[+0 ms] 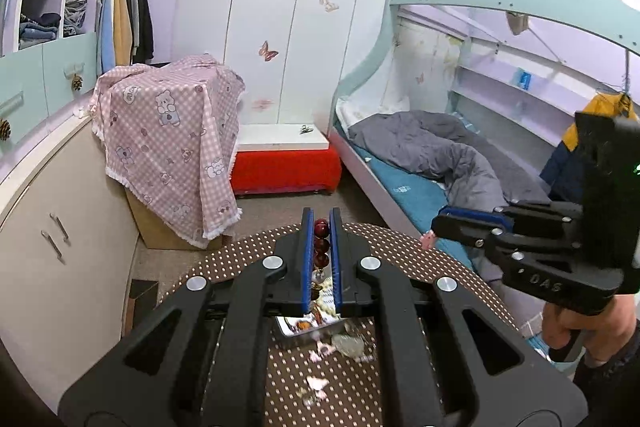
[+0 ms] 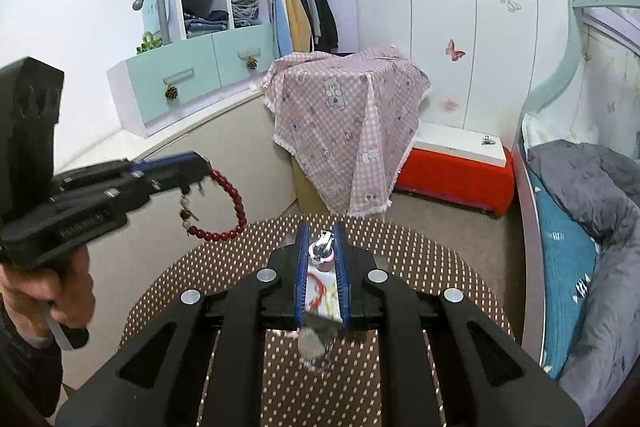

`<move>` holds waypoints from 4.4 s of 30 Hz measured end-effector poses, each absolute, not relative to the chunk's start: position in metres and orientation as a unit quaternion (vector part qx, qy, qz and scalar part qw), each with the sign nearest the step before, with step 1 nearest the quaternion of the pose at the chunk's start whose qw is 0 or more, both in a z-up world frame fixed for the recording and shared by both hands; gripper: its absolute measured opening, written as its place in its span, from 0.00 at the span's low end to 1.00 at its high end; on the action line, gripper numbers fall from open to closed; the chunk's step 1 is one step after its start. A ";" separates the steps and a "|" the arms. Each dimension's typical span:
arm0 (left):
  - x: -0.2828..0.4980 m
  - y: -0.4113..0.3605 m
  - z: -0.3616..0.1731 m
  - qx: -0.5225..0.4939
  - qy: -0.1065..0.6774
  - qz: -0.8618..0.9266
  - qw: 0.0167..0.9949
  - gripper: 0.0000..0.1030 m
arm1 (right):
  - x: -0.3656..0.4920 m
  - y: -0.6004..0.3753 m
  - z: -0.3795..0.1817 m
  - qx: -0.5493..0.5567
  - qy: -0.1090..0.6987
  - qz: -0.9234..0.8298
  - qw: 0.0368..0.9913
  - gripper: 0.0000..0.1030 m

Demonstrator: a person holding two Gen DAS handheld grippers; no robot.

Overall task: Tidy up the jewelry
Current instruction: 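Carry both items over the grey metal box and open both tools, then move both tools toward the remaining white charms and jade pendant, then grasp a small silver charm with the left tool while the right tool grasps a white charm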

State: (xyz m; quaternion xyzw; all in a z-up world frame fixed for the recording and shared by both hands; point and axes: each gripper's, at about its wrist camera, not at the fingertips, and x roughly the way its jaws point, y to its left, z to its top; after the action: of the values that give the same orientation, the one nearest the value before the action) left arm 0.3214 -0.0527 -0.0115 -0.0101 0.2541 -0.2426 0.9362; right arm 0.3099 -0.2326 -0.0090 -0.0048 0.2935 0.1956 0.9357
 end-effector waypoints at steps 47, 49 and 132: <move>0.289 -0.019 0.000 -0.035 0.218 -0.102 0.970 0.94 | 0.300 -0.278 0.000 0.091 0.270 0.109 0.952 0.92; 0.284 -0.018 -0.002 -0.036 0.216 -0.102 0.970 0.94 | 0.294 -0.277 0.002 0.090 0.266 0.110 0.953 0.92; 0.308 -0.036 -0.194 0.084 0.413 -0.186 0.887 0.59 | 0.243 -0.203 -0.163 0.057 0.448 0.147 0.880 0.92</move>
State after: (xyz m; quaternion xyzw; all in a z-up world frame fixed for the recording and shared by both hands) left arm 0.3083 -0.0361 -0.1945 0.0844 0.4135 -0.1855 0.8874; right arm 0.2431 -0.2025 -0.1629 0.0569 0.4475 0.1467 0.8803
